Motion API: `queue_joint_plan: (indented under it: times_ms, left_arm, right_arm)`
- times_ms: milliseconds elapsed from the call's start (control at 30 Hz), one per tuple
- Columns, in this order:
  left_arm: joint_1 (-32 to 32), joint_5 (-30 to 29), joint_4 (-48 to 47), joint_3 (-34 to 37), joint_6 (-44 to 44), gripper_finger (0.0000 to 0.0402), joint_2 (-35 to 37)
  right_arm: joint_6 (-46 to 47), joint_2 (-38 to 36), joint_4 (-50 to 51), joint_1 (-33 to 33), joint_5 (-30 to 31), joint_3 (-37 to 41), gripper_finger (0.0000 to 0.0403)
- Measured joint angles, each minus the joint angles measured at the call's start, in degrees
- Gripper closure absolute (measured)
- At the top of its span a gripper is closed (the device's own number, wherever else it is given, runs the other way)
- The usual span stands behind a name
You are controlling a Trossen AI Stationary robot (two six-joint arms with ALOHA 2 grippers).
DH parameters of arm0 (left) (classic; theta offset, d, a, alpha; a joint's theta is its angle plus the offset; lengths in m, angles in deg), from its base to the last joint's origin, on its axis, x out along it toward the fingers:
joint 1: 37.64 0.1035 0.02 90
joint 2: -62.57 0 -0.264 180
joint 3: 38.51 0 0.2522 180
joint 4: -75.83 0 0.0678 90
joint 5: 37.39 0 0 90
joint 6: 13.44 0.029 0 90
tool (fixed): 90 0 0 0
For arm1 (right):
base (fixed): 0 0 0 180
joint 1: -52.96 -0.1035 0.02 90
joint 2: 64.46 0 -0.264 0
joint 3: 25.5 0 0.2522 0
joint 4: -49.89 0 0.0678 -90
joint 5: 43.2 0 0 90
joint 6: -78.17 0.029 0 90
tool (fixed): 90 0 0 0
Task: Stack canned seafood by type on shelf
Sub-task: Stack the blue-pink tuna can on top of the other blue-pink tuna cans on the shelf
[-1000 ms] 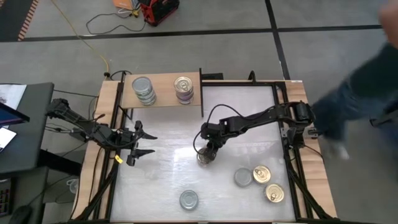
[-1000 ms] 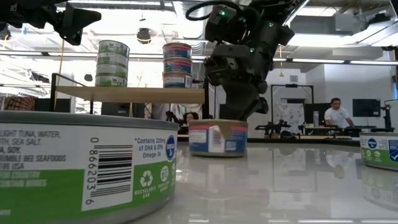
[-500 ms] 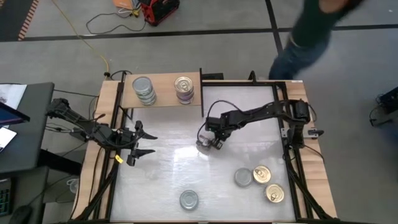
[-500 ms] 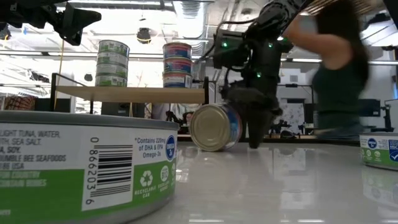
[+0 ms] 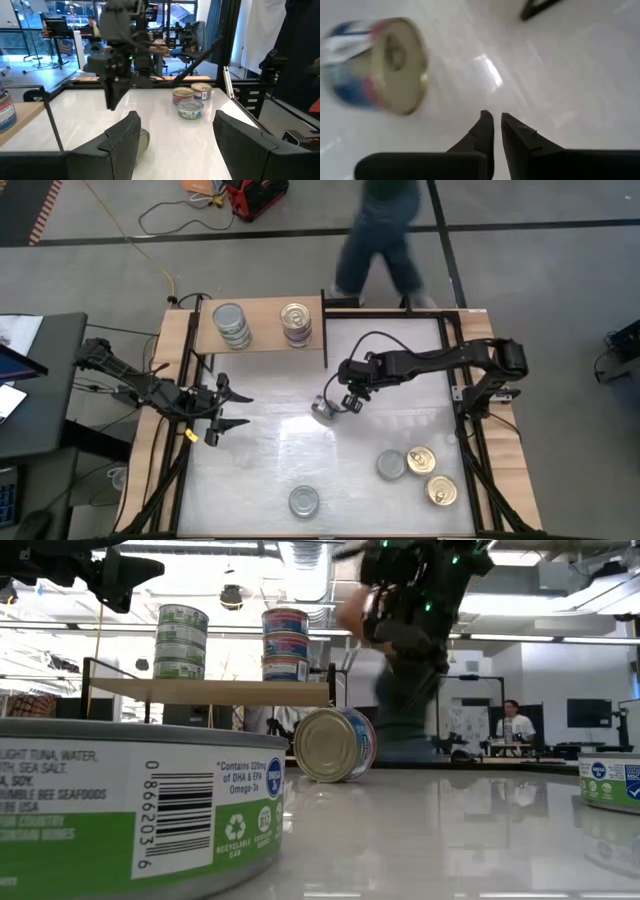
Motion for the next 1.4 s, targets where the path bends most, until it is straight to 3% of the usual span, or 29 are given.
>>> queue_joint_plan:
  times_ms: [200,467,633,767,1033,1233,1400]
  left_arm:
    - [0.0,0.0,0.0,0.0,-0.7,0.0162,0.0]
    - [0.0,0.0,-0.1,0.0,-0.4,0.0162,0.0]
    - [0.0,0.0,-0.1,0.0,-0.6,0.0162,0.0]
    - [0.0,0.0,0.3,0.0,-1.3,0.0162,0.1]
    - [0.0,7.7,0.1,0.0,-3.0,0.0162,0.1]
    - [0.0,21.8,-0.2,0.0,-2.2,0.0162,0.1]
    - [0.0,24.1,-0.3,0.0,0.0,0.0162,0.1]
  right_arm:
    - [-5.0,0.1,-5.0,-4.0,-1.5,0.0,0.0274]
    - [-7.0,0.3,-11.8,-10.4,-1.9,0.0,0.0111]
    - [-6.5,2.4,-15.3,-13.3,8.3,-0.1,0.0039]
    - [-3.5,4.8,-18.0,-12.8,10.1,-0.1,0.0014]
    - [-1.0,10.0,-20.1,-11.5,9.7,-0.1,0.0031]
    - [-1.7,10.5,-21.0,-12.0,9.7,-0.2,0.0118]
    - [-3.6,10.5,-21.1,-12.1,9.7,-0.2,0.0185]
